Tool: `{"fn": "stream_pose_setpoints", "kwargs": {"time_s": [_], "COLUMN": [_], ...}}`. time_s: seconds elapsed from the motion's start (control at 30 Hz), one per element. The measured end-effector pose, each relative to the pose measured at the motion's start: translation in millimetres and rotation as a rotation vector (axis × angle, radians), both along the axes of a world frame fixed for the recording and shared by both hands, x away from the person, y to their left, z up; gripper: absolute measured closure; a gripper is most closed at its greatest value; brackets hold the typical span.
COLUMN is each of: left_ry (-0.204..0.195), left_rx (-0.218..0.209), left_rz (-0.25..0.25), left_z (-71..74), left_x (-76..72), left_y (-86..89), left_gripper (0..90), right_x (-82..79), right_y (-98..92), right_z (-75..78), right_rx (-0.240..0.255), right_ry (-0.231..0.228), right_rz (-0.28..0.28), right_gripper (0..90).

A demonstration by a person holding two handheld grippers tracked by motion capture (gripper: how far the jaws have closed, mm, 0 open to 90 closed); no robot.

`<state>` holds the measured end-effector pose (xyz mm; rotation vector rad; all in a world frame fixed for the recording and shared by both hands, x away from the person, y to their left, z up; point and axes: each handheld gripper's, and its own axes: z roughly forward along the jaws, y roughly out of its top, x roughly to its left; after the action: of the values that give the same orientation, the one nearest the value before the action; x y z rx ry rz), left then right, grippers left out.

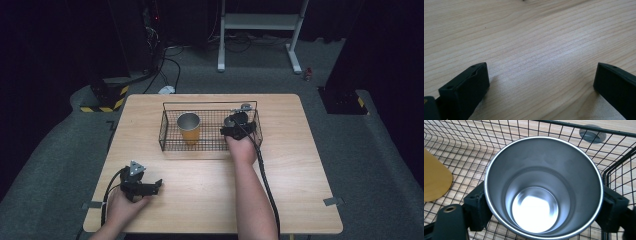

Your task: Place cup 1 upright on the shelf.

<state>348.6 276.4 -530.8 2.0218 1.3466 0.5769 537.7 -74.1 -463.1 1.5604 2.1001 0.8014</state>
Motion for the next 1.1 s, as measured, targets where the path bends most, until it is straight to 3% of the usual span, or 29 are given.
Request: {"fn": "stream_pose_setpoints", "kwargs": {"time_s": [0.43,1.1], "left_ry": [0.000,0.000], "left_rx": [0.000,-0.001], "left_rz": [0.000,0.000], "left_z": [0.0,0.0], "left_x": [0.0,-0.1], "left_y": [0.0,-0.1], "left_gripper": [0.5,0.5], "right_x": [-7.4,-39.7], "right_y": [-2.3,-11.2], "right_z": [7.2,45.6], "right_rx": [0.000,0.033], "right_ry": [-0.051,-0.209], "right_rz": [-0.001,0.052], "right_gripper": [10.1,10.3]}}
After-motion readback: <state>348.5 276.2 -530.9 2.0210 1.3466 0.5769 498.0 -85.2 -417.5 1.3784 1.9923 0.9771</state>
